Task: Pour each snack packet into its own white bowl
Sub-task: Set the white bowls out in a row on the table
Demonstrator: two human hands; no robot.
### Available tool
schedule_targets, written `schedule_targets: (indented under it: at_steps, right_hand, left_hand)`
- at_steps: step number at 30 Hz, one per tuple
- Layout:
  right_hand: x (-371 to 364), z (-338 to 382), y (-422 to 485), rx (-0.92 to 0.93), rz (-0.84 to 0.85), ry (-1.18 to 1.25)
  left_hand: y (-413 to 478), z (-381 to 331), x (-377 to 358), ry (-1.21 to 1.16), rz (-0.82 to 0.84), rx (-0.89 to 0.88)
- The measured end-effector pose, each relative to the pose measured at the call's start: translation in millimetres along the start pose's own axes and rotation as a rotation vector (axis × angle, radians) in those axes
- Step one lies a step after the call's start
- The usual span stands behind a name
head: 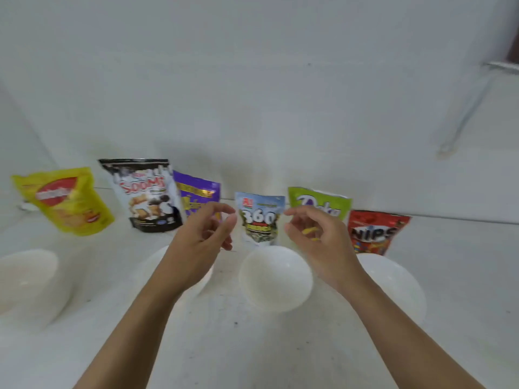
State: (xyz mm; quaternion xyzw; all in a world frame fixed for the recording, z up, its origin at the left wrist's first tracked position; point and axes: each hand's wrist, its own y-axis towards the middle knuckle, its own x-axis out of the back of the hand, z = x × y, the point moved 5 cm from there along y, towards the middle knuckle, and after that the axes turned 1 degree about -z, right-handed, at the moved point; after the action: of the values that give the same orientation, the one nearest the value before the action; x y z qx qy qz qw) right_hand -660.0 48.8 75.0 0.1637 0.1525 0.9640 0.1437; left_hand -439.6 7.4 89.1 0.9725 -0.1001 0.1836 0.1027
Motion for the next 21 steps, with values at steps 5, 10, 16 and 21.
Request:
schedule_targets:
  at_steps: [5,10,16,21]
  right_hand:
    - [-102.5,37.2,5.5,0.065,0.143,0.032]
    - [-213.0,67.2,1.1,0.109,0.259,0.064]
    - [-334.7,88.1,-7.1,0.088,0.372,0.085]
    - [-415.1,81.7,-14.5,0.064,0.374,-0.010]
  left_hand:
    - [-22.6,30.8,107.0,0.016,-0.168,0.005]
    - [-49.5,68.9,207.0,0.058,-0.291,0.058]
    - [-78.4,128.4,307.8,0.165,-0.414,0.140]
    - [-92.0,188.9,366.4,0.360,-0.512,0.217]
